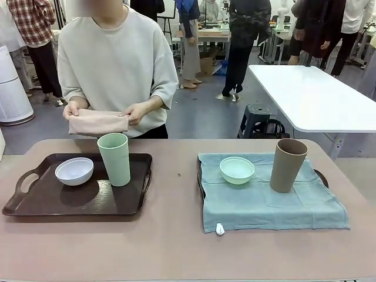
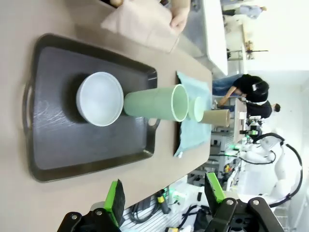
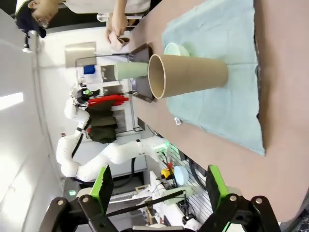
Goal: Set up a tray with a mat and arrange the tableware.
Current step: Pick up the Picnic Bowl and Reusable plastic cup from the Handle tray in front of the human's position and hold them in the air.
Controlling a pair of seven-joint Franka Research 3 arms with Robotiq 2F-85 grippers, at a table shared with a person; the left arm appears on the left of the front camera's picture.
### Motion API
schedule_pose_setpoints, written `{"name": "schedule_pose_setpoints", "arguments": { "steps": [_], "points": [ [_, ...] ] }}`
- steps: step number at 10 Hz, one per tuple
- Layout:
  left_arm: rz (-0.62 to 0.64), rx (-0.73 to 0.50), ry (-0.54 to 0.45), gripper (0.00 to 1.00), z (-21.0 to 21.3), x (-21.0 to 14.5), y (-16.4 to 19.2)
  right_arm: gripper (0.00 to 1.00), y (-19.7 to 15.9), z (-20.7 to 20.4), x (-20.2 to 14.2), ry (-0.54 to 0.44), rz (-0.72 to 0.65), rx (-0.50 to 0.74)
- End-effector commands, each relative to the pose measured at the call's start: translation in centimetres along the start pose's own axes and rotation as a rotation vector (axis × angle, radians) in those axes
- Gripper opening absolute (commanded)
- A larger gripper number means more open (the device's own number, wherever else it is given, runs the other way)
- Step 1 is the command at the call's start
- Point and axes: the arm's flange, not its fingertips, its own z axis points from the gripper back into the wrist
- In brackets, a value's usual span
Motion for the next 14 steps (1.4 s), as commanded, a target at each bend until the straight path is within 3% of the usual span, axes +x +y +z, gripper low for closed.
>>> {"name": "schedule_pose_setpoints", "arguments": {
  "steps": [1,2,3,14],
  "points": [
    [-0.052,-0.020,-0.012,0.88,-2.4,-0.5,-1.2,1.00,0.6,-0.2,0.4,-0.005,-0.011,0.035],
    [-0.062,-0.007,-0.004,0.88,-2.9,-0.7,-1.6,1.00,1.1,-0.8,-0.1,0.007,-0.010,-0.007],
    [-0.009,-0.017,0.000,0.88,-0.7,-0.1,-0.5,1.00,-0.1,0.0,-0.1,0.000,-0.004,0.012],
    [-0.009,-0.017,0.000,0.88,-0.7,-0.1,-0.5,1.00,-0.1,0.0,-0.1,0.000,-0.004,0.012]
  ]
}}
